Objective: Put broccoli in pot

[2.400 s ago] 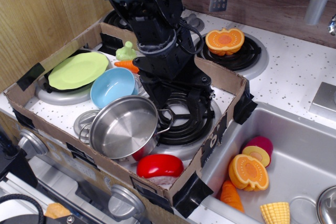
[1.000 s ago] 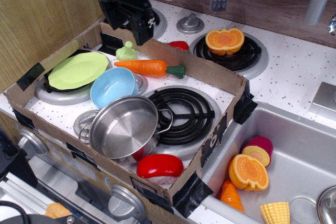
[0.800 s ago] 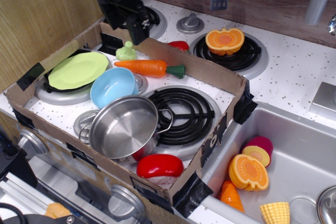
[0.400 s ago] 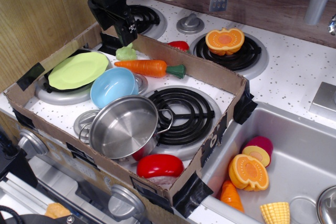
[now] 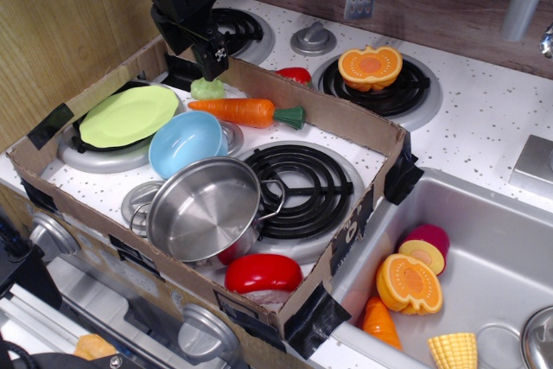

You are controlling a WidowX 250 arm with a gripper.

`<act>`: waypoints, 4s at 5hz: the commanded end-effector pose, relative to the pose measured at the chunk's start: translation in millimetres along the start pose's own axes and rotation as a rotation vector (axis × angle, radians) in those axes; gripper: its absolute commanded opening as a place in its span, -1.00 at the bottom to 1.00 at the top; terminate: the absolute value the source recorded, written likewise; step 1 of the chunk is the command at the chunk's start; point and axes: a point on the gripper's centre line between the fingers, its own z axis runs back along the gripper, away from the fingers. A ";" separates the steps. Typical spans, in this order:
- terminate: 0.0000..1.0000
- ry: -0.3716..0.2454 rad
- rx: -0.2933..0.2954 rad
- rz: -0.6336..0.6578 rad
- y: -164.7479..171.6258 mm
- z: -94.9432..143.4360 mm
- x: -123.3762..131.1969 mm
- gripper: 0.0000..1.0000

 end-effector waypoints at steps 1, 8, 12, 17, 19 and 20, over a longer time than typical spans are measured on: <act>-1.00 -0.043 0.015 0.002 9.2 -2.2 16.3 1.00; -1.00 0.033 0.311 -0.094 -3.6 75.4 39.7 -1.00; -1.00 0.055 0.184 0.337 -138.9 111.9 -25.8 -1.00; -1.00 0.078 0.072 0.351 -138.3 74.9 -60.0 1.00; -1.00 0.079 0.072 0.281 -135.8 80.3 -46.6 1.00; 1.00 0.079 0.072 0.281 -135.8 80.3 -46.6 1.00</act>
